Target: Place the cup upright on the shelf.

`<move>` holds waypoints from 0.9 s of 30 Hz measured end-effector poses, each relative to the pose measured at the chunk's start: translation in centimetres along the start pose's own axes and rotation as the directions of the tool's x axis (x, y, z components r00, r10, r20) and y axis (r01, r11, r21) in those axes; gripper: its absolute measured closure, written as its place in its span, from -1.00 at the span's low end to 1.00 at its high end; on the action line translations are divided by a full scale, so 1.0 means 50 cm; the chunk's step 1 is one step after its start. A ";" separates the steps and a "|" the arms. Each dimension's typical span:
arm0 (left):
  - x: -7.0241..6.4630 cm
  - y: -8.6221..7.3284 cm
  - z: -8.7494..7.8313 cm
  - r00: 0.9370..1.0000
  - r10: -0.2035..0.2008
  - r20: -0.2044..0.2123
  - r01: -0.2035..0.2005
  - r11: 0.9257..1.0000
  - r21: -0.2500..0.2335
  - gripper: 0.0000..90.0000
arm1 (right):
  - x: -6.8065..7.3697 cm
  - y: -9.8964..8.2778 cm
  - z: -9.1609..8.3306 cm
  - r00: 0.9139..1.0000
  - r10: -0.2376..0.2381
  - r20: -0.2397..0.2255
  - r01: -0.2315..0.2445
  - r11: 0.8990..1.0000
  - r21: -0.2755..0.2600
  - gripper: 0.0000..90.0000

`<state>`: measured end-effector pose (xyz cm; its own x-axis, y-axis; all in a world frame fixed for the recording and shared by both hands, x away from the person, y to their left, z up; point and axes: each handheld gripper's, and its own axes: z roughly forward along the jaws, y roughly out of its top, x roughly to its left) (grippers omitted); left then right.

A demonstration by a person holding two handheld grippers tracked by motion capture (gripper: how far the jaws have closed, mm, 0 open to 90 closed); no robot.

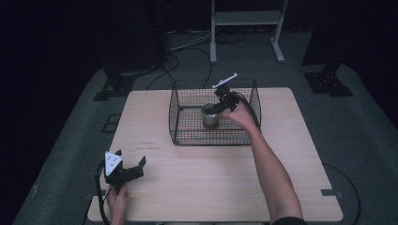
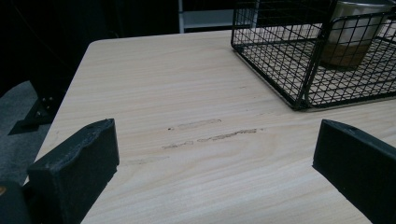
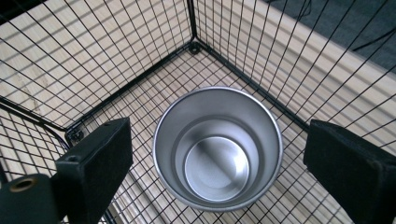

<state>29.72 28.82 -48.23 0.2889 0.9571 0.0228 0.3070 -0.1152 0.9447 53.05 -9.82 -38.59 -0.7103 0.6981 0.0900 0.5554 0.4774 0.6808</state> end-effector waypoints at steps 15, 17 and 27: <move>-0.002 -0.001 -0.001 1.000 0.005 0.002 -0.005 1.000 -0.002 -1.00 | 0.032 -0.025 -0.090 0.998 0.000 -0.060 -0.008 0.992 -0.128 -0.74; -0.003 -0.001 0.000 1.000 0.004 0.001 -0.004 1.000 -0.004 -1.00 | 0.036 -0.034 -0.105 0.997 -0.010 -0.078 -0.002 0.990 -0.143 -0.74; -0.003 -0.001 -0.001 1.000 0.011 0.003 -0.011 1.000 0.000 -1.00 | 0.055 -0.084 -0.155 0.994 -0.028 -0.107 0.010 0.987 -0.159 -0.73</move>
<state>29.62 28.69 -48.27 0.2945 0.9551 0.0324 0.3039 -0.1257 0.9444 45.39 -14.05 -35.57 -0.7677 0.6234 0.1485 0.4720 0.3934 0.7889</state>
